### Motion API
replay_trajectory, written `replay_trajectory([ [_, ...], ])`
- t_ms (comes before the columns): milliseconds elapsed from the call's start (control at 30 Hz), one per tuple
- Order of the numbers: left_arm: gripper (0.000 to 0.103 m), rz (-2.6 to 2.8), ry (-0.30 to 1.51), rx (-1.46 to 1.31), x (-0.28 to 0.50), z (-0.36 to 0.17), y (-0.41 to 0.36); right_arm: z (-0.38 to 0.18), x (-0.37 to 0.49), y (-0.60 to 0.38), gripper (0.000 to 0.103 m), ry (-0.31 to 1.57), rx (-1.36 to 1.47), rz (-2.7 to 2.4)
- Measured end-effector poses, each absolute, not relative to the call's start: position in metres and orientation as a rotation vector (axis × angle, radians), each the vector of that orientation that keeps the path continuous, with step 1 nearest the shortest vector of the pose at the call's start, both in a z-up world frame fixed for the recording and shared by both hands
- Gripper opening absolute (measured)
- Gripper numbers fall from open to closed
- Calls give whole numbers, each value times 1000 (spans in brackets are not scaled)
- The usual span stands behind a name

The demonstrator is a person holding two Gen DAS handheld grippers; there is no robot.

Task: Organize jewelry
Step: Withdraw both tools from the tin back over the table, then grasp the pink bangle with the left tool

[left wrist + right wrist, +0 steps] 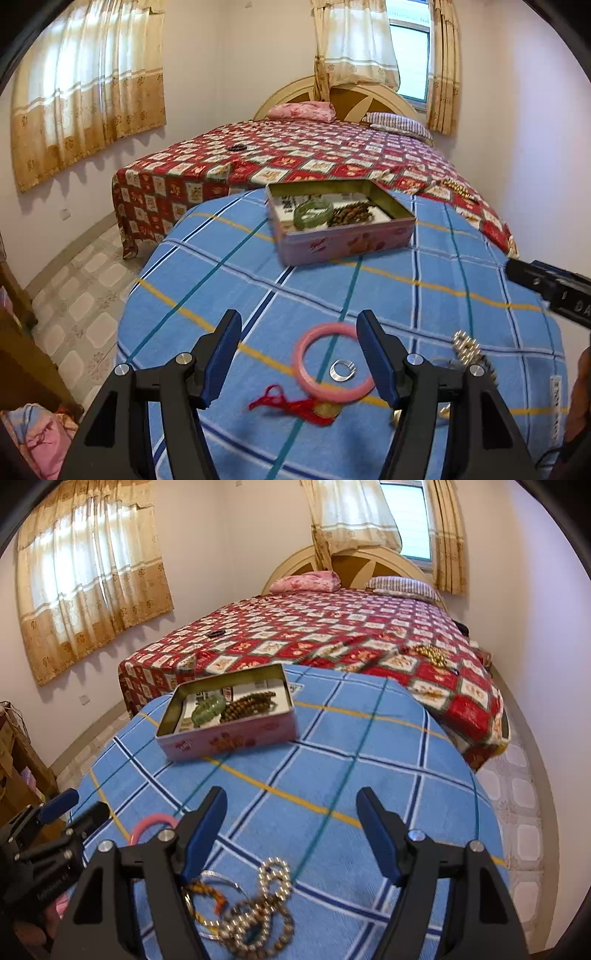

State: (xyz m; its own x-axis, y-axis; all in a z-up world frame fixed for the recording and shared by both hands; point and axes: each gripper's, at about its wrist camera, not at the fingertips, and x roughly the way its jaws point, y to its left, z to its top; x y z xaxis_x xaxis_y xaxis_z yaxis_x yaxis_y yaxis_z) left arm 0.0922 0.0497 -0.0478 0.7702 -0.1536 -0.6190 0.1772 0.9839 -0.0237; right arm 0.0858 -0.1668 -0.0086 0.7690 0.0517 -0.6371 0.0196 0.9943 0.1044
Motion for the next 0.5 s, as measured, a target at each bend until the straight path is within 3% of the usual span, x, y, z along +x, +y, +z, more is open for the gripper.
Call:
replay_trajectory([
  [200, 65, -165, 729, 70, 93, -67, 56, -22, 75, -173, 61, 719, 125, 18],
  [500, 63, -169, 842, 61, 128, -92, 49, -28, 76, -166, 61, 735, 128, 42],
])
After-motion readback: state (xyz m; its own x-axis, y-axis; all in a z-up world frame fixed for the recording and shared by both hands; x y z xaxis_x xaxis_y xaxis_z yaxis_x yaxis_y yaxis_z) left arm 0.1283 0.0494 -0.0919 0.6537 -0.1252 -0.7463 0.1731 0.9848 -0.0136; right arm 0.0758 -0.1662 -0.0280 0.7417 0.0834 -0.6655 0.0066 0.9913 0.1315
